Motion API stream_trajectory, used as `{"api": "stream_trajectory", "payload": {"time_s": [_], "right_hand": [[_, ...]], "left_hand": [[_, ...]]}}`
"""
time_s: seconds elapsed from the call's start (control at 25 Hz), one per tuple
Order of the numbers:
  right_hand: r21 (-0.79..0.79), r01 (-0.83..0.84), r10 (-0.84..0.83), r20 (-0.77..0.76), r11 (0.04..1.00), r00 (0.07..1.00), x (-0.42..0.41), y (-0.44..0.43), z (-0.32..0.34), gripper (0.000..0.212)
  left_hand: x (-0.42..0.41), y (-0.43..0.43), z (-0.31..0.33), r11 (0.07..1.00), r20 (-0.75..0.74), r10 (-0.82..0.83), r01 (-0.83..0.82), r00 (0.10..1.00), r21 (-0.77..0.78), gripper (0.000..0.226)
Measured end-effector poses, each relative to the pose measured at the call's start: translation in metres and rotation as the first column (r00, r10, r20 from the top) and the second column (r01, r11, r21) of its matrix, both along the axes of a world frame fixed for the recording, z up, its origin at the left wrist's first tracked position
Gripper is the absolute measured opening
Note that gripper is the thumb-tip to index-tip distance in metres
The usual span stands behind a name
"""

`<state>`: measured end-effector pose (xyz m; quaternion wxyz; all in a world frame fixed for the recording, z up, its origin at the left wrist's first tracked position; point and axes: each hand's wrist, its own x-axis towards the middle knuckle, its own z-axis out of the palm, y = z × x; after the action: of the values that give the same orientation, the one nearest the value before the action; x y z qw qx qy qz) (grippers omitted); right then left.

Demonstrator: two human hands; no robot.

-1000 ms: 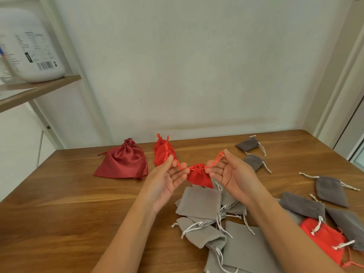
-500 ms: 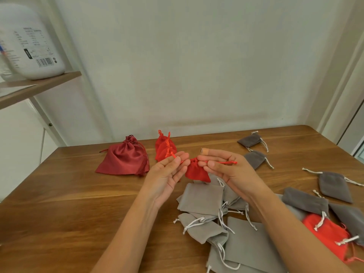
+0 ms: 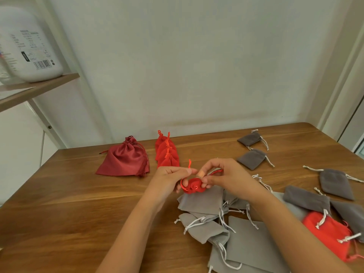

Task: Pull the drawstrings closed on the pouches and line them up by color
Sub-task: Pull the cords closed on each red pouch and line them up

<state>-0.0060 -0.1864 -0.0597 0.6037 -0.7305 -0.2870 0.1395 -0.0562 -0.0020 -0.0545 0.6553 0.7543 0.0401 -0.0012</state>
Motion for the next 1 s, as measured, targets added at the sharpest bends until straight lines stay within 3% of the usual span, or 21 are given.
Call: {"api": "stream_trajectory", "payload": {"time_s": [0.08,0.2,0.4,0.72,0.92,1.0], "right_hand": [[0.039,0.073,-0.074,0.034,0.997,0.997,0.001,-0.001,0.002,0.02],[0.179,0.04,-0.037,-0.017,0.983,0.999,0.0,-0.005,0.007,0.02],[0.235,-0.022,0.022,0.005,0.972,1.0,-0.003,-0.002,0.011,0.021],[0.22,0.036,-0.049,0.053,0.975,0.997,-0.006,0.004,0.006,0.026],[0.193,0.079,-0.08,0.001,0.978,0.997,-0.005,0.001,0.01,0.033],[0.143,0.077,-0.081,0.023,0.987,0.996,-0.004,-0.001,0.01,0.031]], "left_hand": [[-0.001,-0.003,-0.001,0.999,-0.003,-0.029,0.029,1.0,0.045,0.017],[-0.003,-0.007,0.001,0.989,-0.004,-0.126,0.126,0.992,0.077,0.015],[-0.008,-0.007,0.009,0.913,-0.033,-0.318,0.316,0.947,0.257,0.036],[-0.012,-0.009,0.009,0.919,0.017,-0.389,0.386,0.921,0.082,0.016],[-0.006,-0.011,0.005,0.976,0.03,-0.21,0.211,0.977,-0.052,0.04],[-0.004,-0.007,0.004,0.982,0.027,-0.161,0.163,0.987,-0.092,0.035]]}}
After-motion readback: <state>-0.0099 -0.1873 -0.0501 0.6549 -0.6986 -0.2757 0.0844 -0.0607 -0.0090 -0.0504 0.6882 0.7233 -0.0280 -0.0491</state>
